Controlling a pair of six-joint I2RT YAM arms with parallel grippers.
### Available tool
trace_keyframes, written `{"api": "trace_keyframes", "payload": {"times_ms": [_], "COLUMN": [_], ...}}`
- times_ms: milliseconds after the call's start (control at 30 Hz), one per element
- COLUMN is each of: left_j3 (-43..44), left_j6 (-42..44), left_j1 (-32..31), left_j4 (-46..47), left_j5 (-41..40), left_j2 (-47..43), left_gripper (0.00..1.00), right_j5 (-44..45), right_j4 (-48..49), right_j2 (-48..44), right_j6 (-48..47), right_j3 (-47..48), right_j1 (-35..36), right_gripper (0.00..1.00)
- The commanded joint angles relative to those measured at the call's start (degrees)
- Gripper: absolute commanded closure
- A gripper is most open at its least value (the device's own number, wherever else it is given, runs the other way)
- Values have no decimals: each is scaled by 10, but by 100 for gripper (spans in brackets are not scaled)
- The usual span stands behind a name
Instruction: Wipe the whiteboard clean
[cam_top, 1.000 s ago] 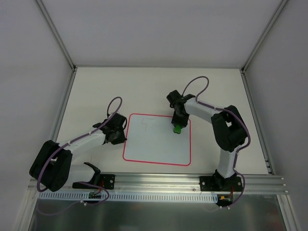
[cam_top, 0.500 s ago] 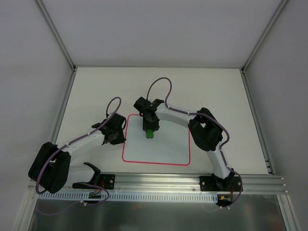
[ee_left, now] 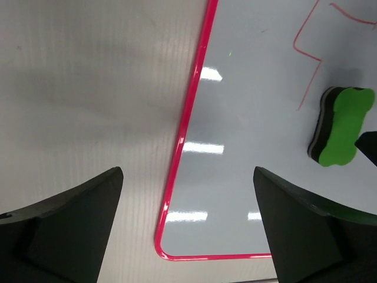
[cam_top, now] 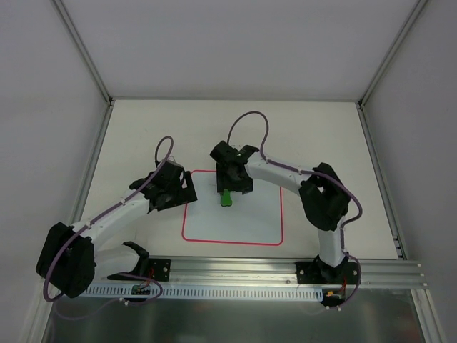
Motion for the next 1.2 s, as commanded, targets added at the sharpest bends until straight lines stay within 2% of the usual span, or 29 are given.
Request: {"api": "trace_keyframes", "payload": {"times_ms": [0,133,333,567,867,967,1167], "left_j3": [44,86,160,233,295,297,288], "left_j6": [-5,-18,-34,-39,-43,-51,-56], "left_j1": [-7,-48,-113,-162,-193,-198,-199], "left_j4": [-23,-37,-50,-52,-53,-54,-56], "left_j5": [-5,-26,-49,-74,-88,-94,-108], "left_j2": [-15,8,88,182,267,275,275], "left_gripper": [5,4,4,5,11,12,13], "right_j5": [-1,14,-23,-58,-98,-132,-129], "right_j4": [6,39,99,136,170,178,183], "right_j2": [-93,-170,-296,-375,-397,-397,-416], "right_j6": [-27,-25,-52,-74,-89,-95,-110], "right_j3": [-37,-137,-323,-453,-498,-502,-503], "right_j1": [-18,-67,-177,-247,-268,-268,-268], "right_gripper": [26,29,38,48,59,60,61]}}
